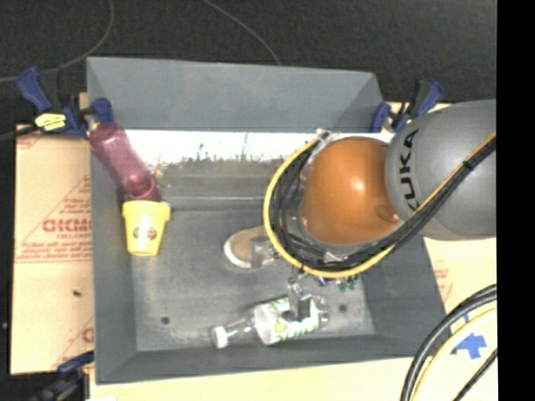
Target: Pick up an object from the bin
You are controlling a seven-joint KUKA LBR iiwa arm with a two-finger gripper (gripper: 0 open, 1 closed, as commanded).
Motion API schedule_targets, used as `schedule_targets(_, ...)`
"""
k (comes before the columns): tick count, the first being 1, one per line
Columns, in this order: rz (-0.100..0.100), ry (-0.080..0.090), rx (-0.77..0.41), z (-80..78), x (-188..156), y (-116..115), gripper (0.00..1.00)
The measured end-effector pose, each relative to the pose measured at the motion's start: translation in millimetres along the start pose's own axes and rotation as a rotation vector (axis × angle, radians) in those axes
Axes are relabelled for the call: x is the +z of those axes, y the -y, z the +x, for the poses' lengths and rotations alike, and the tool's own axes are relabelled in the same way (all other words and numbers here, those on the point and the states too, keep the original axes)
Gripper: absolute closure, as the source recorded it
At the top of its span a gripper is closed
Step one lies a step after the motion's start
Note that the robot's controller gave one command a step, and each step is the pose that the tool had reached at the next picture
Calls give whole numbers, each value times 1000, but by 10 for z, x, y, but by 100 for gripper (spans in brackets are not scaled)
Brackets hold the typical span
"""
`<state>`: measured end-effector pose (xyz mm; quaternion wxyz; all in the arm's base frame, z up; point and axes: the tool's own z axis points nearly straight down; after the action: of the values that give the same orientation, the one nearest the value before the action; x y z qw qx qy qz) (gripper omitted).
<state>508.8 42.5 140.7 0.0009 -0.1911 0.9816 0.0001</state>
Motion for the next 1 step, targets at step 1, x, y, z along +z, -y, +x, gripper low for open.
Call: schedule_targets(1,-1,10,442,-878,224,499,0)
